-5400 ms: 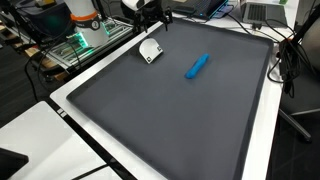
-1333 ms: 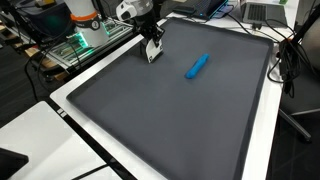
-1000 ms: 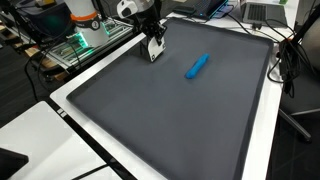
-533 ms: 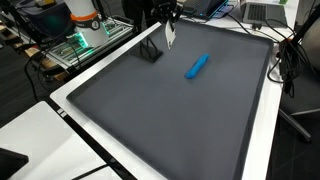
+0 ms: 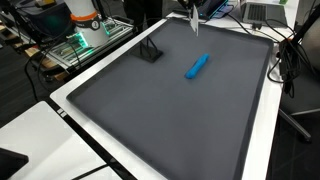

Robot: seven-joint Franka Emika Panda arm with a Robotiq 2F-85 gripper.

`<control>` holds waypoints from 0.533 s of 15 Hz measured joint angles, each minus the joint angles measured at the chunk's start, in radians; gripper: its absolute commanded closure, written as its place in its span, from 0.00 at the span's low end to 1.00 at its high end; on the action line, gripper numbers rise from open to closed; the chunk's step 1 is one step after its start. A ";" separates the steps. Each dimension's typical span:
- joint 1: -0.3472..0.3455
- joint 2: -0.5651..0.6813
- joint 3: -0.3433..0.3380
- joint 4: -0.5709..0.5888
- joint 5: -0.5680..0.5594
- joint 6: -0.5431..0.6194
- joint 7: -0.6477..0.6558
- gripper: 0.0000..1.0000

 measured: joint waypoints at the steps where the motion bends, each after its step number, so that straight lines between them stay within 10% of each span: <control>1: 0.005 0.038 0.000 0.047 -0.021 -0.025 -0.028 0.99; 8: 0.033 0.248 -0.002 0.267 -0.150 -0.155 -0.270 0.99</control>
